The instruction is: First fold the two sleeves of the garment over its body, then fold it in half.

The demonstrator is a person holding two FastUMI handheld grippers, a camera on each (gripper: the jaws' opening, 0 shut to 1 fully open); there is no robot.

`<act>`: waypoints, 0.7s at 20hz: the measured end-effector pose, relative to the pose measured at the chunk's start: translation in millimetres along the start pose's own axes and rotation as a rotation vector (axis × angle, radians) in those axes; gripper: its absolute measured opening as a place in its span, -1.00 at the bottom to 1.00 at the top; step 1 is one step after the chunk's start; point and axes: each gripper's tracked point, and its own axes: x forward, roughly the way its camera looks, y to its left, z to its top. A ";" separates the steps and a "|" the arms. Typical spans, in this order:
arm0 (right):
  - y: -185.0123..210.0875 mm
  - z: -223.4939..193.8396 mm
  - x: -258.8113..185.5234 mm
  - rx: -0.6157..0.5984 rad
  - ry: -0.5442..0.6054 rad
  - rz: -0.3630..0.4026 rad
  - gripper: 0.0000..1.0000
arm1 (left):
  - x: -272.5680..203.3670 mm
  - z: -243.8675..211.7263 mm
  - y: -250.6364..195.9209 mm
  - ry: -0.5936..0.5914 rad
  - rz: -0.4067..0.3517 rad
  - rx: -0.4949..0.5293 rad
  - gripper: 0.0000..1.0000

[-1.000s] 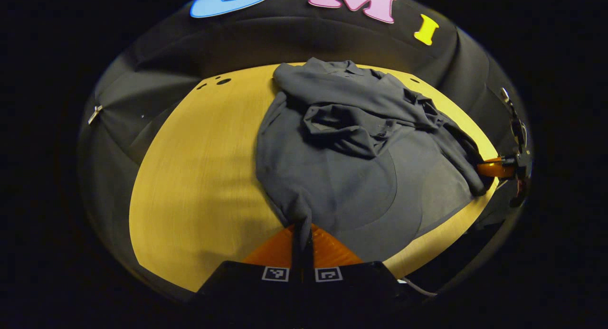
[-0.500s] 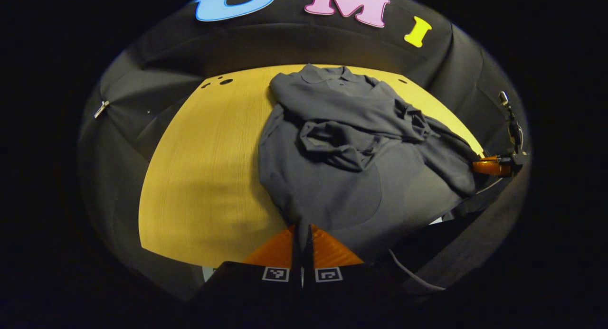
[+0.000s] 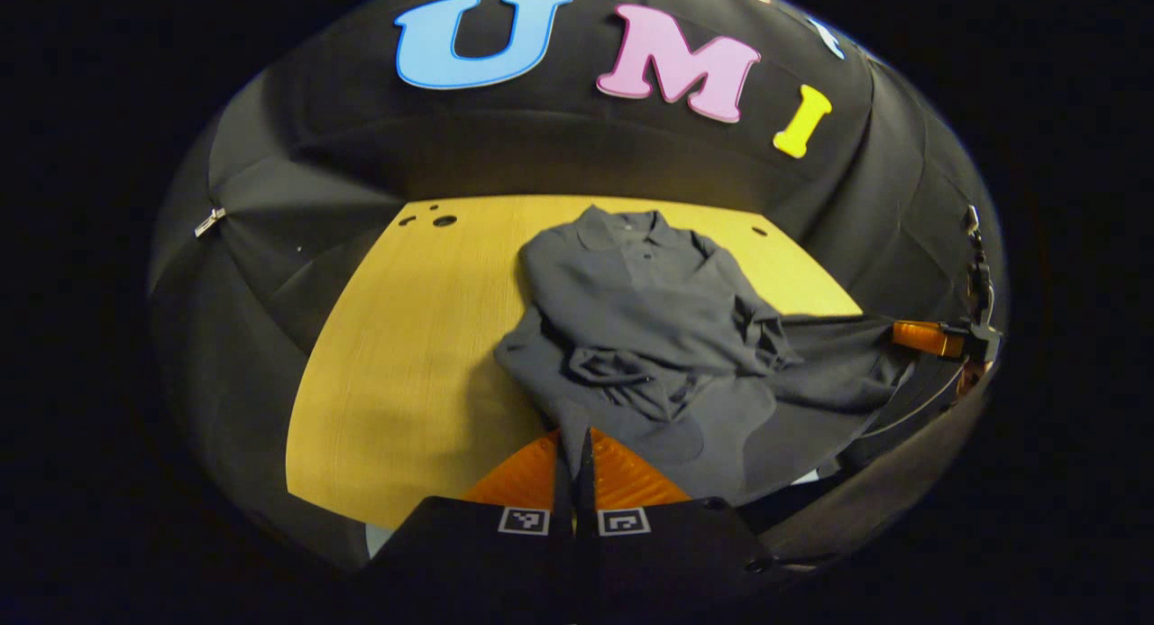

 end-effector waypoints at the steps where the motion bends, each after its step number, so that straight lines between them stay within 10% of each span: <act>1: 2.6 11.9 3.6 -0.006 -0.022 0.008 -0.89 | -2.6 16.8 -2.2 -0.031 -0.007 -0.005 -0.89; 6: 5.2 57.7 21.3 -0.030 -0.100 0.027 -0.90 | 20.6 73.6 -22.0 -0.121 -0.041 -0.009 -0.89; 11: -13.8 -23.2 23.3 0.106 0.138 -0.019 -0.82 | 30.3 58.1 -28.9 -0.078 -0.052 0.001 -0.90; 14: -14.9 -91.8 18.3 0.140 0.327 -0.050 0.72 | 30.6 45.7 -26.4 -0.045 -0.050 0.000 -0.89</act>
